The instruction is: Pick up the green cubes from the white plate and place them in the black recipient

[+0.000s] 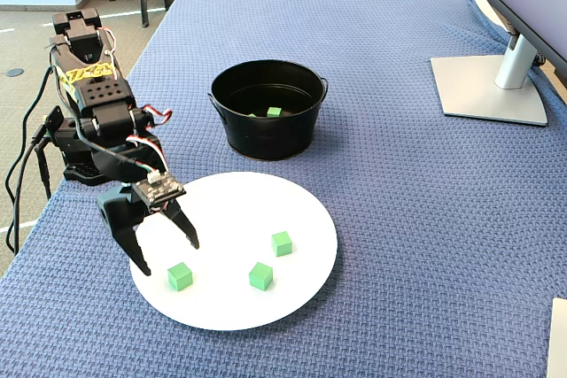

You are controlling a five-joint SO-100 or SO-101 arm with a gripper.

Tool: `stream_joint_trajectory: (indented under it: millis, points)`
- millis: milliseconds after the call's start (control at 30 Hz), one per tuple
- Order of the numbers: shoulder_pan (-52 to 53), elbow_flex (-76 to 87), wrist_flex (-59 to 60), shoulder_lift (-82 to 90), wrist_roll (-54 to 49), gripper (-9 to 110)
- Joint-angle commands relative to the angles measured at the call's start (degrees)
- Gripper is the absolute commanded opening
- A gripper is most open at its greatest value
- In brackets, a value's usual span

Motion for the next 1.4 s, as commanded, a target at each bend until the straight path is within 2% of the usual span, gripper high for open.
stream_joint_trajectory:
  millis: [0, 100, 167, 300, 967, 1100, 1200, 1367]
  points:
    - [0.7, 0.18, -3.43, -0.35, -1.76, 30]
    - [0.18, 1.23, -4.83, -0.97, -1.85, 32]
    - [-0.7, 1.41, -5.36, -1.49, -0.79, 37]
    - [-2.37, 2.02, -5.36, -1.32, 0.79, 38]
    - [-5.98, 7.03, -7.38, -0.35, 3.43, 32]
    - [-5.89, 7.12, -7.56, -0.35, 3.52, 22]
    - [-6.06, 7.21, -9.14, -0.35, 5.19, 0]
    - [-5.98, 7.29, -8.7, 0.35, 5.19, 0]
